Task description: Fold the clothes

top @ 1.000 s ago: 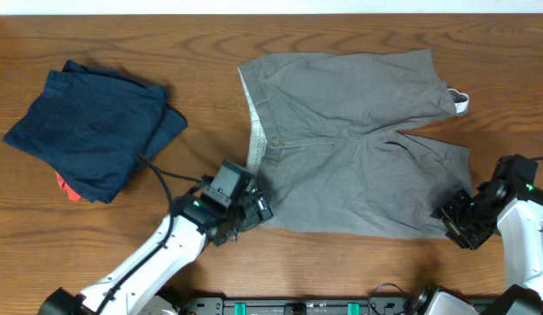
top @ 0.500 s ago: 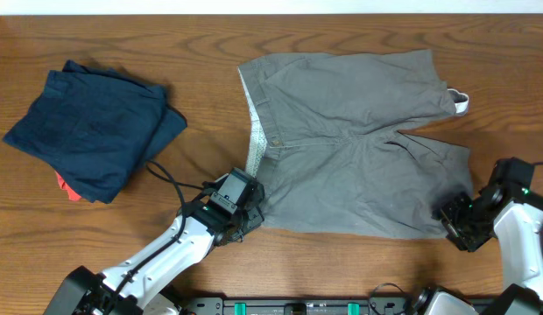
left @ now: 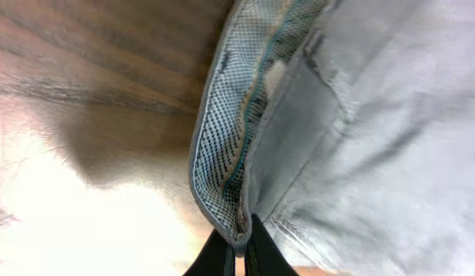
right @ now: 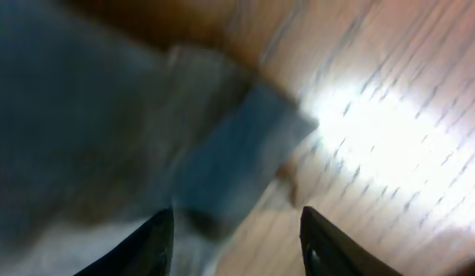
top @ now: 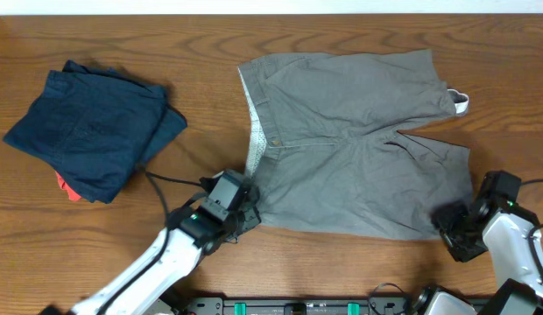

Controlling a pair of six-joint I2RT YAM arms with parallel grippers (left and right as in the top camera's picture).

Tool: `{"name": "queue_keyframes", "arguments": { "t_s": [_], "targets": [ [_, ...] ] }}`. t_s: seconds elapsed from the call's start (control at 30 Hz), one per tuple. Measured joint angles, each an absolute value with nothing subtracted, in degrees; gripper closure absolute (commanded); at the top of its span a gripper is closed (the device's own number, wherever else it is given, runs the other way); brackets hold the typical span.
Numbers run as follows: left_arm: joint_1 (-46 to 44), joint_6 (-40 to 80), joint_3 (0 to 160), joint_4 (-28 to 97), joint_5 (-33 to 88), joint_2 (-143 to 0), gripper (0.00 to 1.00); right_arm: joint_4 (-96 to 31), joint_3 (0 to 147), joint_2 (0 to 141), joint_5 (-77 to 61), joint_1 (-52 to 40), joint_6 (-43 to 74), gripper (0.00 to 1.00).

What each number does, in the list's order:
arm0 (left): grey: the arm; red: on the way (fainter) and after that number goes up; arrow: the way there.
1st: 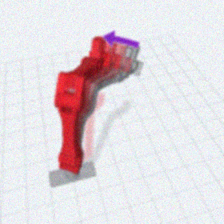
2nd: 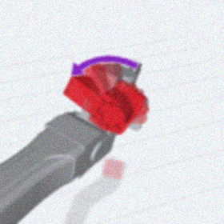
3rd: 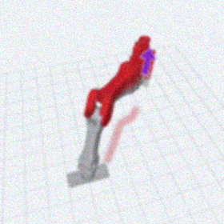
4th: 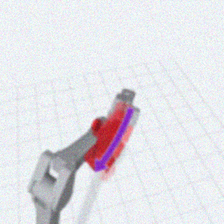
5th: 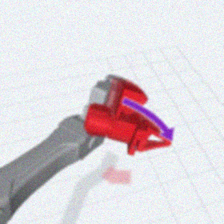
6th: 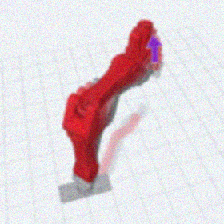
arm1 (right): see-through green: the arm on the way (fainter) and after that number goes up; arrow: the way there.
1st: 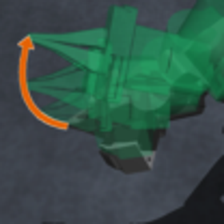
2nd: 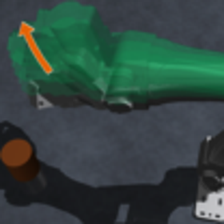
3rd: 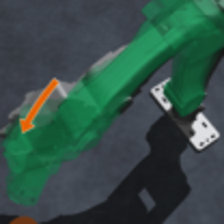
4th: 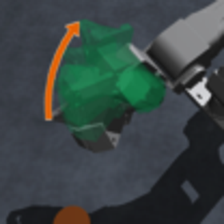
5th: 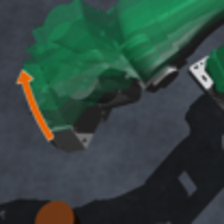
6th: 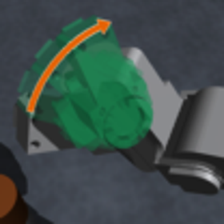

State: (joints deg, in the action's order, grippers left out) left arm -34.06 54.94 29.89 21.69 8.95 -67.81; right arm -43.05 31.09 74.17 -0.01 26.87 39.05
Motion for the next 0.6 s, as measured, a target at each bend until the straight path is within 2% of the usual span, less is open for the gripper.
{"name": "queue_keyframes", "arguments": {
  "t_s": [0.07, 0.1, 0.17, 0.2, 0.4, 0.6],
  "targets": [
    [-34.02, 53.87, 29.89, 22.79, 8.80, -64.95, 0.94, -39.86, 29.93, 74.17, 0.73, 26.87, 39.70, 0.53],
    [-33.98, 53.52, 29.89, 23.42, 8.64, -63.55, 0.94, -38.83, 29.47, 74.17, 1.13, 26.87, 39.92, 0.60],
    [-33.95, 52.99, 29.89, 24.45, 8.56, -61.71, 0.94, -36.69, 28.93, 73.71, 1.67, 26.87, 40.36, 0.93],
    [-33.95, 52.73, 29.89, 24.84, 8.56, -61.17, 0.94, -35.81, 28.73, 73.58, 1.34, 26.87, 40.62, 0.99],
    [-33.98, 52.38, 29.91, 29.98, 8.69, -60.47, 0.94, -35.00, 28.23, 72.75, -0.64, 26.50, 39.57, 0.99],
    [-33.87, 50.17, 33.19, 45.32, 8.49, -55.00, 0.94, -51.92, 33.15, 70.76, -4.05, 28.29, 35.70, 0.99]
  ]
}}
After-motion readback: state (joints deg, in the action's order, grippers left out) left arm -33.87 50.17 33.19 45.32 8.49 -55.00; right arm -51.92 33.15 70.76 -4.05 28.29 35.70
